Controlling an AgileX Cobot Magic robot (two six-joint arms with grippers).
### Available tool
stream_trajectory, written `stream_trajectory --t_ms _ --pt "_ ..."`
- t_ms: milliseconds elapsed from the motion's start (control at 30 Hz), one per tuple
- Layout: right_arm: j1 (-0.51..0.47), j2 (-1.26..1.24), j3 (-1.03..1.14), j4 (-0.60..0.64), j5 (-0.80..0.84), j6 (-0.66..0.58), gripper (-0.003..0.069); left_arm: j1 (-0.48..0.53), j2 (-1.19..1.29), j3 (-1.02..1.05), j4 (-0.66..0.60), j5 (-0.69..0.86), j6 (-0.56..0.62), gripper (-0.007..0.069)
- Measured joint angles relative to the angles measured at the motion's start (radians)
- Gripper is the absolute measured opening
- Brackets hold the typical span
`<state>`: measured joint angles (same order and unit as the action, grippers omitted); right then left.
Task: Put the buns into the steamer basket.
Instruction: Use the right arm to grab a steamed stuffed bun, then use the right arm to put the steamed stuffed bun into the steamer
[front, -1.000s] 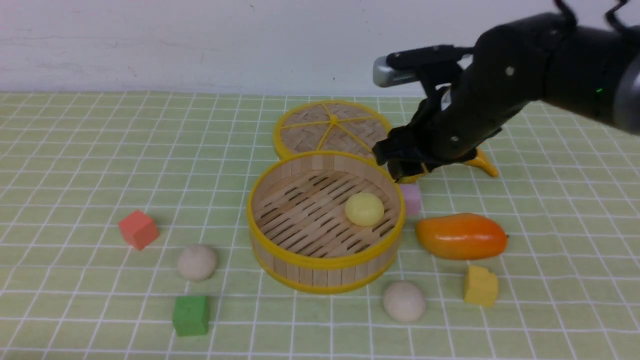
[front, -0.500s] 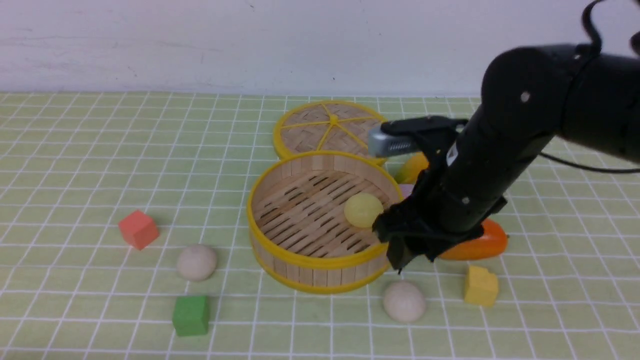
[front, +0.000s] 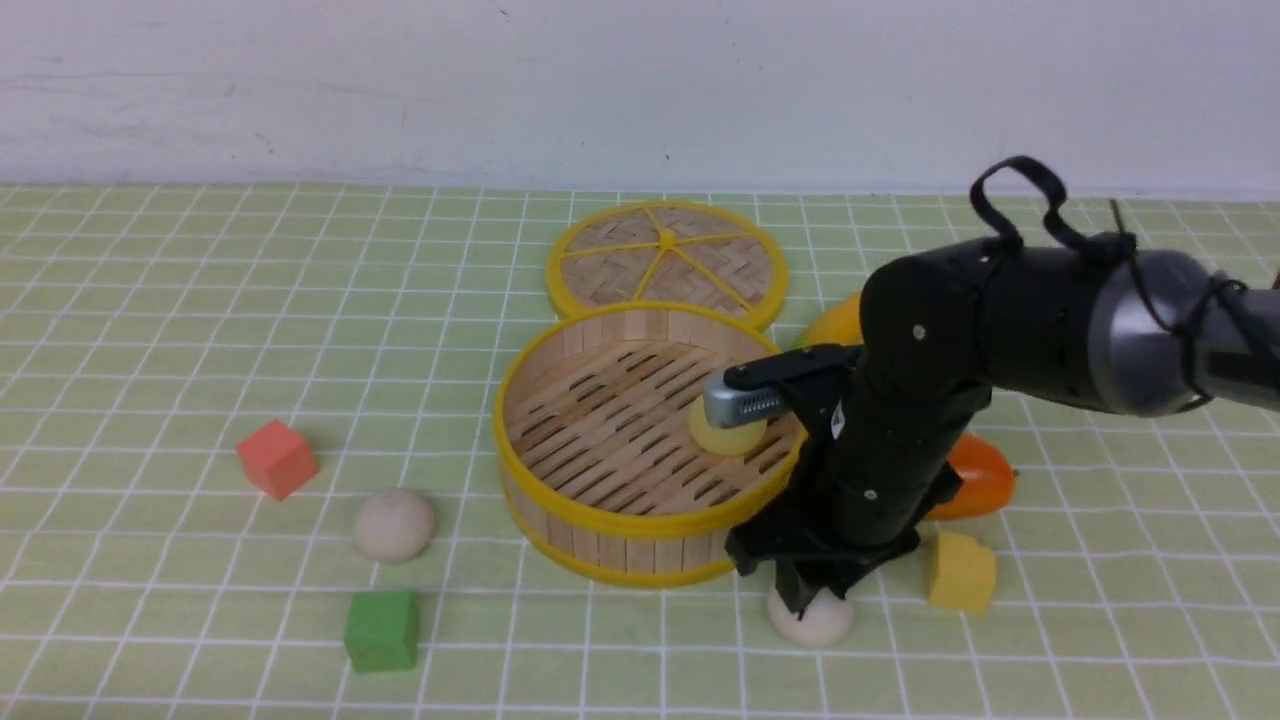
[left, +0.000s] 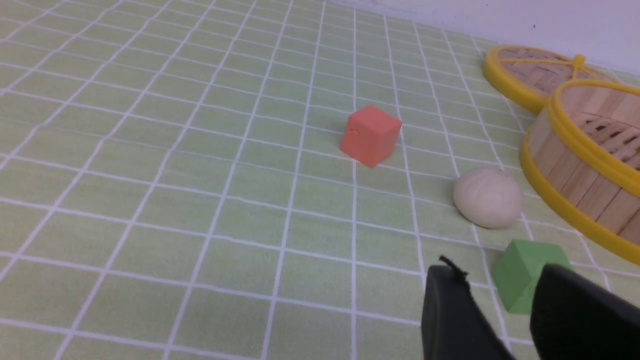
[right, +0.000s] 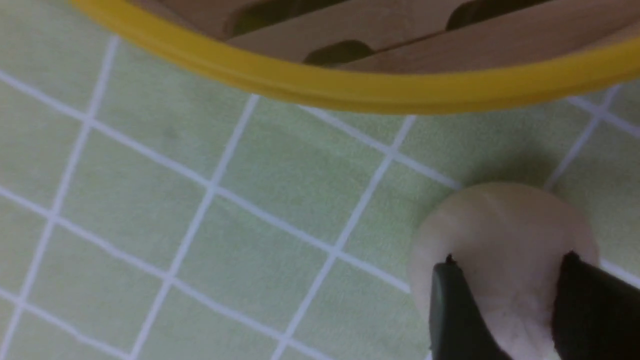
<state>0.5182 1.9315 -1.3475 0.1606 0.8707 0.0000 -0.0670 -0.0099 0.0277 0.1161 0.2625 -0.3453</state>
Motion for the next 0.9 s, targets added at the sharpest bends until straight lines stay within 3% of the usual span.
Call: stream_trajectory --t_ms 100,300,633,900 --pt "0.0 0.008 0.0 -0.014 -0.005 0.0 0.0238 0.0 0.0 0.0 0.0 0.0 0.0 0.0238" --pt "0.0 -0.02 0.0 -0.022 0.019 0.0 0.0019 0.0 0.0 0.0 0.0 0.0 0.0 0.0238" --pt "0.0 -0.109 -0.124 0.049 0.109 0.0 0.0008 0.0 0.0 0.0 0.0 0.0 0.0 0.0238" --pt "0.0 -0.065 -0.193 0.207 -0.1 -0.061 0.0008 0.0 0.0 0.0 0.0 0.0 0.0 0.0238"
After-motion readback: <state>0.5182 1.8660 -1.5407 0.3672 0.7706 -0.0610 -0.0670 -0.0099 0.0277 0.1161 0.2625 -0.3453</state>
